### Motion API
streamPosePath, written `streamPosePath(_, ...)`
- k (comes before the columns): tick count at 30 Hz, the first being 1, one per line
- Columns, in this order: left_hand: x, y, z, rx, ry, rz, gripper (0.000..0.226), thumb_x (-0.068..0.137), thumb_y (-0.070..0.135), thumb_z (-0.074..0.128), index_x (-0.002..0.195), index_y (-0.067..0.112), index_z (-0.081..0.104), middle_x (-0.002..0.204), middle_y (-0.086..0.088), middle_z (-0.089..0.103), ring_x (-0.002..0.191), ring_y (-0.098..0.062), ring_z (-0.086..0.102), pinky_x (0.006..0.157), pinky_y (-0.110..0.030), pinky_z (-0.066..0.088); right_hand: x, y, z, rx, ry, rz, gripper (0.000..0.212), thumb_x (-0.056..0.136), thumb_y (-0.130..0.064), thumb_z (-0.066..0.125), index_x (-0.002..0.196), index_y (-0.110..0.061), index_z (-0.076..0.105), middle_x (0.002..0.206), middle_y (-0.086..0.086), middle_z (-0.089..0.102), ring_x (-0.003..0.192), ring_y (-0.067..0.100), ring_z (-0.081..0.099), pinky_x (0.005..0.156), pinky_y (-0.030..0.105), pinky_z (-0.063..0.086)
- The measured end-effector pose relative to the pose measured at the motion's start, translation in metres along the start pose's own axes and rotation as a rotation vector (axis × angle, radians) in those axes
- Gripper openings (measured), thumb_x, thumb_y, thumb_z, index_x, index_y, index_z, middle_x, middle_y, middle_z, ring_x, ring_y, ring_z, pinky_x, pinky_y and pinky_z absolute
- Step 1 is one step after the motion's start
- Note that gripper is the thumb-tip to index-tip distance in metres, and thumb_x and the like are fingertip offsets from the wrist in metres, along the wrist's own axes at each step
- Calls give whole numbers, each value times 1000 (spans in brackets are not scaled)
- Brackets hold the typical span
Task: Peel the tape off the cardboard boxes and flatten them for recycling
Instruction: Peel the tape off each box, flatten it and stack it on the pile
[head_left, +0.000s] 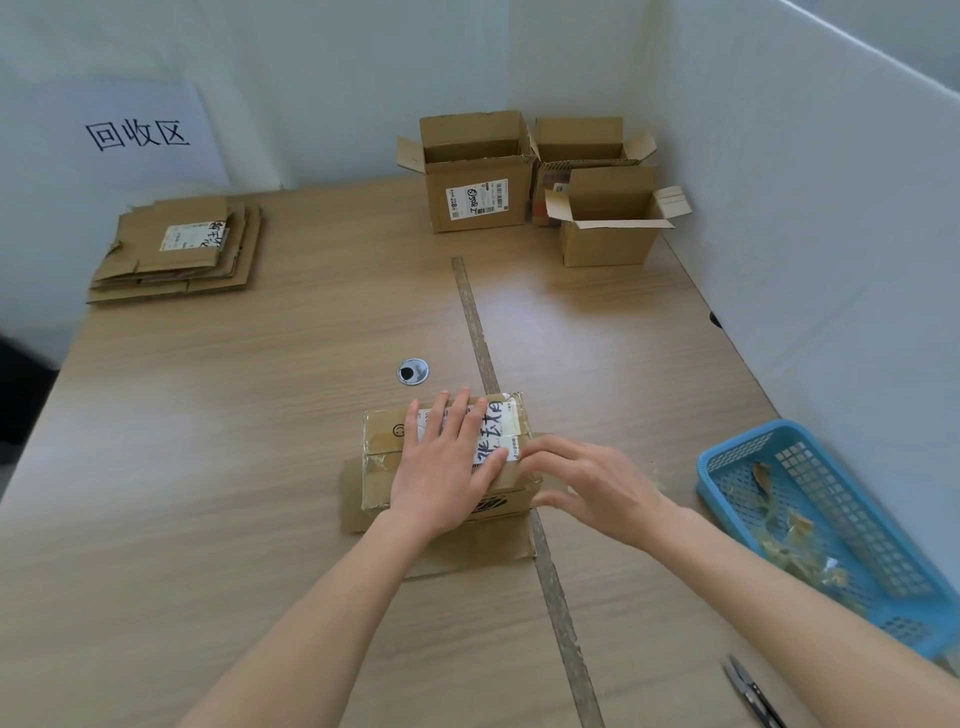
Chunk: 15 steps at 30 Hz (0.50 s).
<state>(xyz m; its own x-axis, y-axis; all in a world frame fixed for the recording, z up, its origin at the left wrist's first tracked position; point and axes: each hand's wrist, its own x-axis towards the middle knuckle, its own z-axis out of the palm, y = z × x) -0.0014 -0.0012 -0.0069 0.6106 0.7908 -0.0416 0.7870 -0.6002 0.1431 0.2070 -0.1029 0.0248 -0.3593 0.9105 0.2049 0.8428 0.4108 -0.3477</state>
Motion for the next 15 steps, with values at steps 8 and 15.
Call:
streamPosePath(8,1,0,2,-8,7,2,77,96,69,2,160,27,9,170,2,9,157,-22,-2,124,-54,-8,6,-9,2,-314,78,-190,23,82,-1,76,82,-23,69,106,-5,70,78,15,63,41,27,43)
streamPosePath(15,0,-2,2,-17,12,12,78,96,70,3,161,27,10,170,3,8,157,-21,-2,124,-53,-9,5,-3,0,-205,-70,-144,28,77,8,74,90,-15,64,110,-5,66,62,16,57,38,31,43)
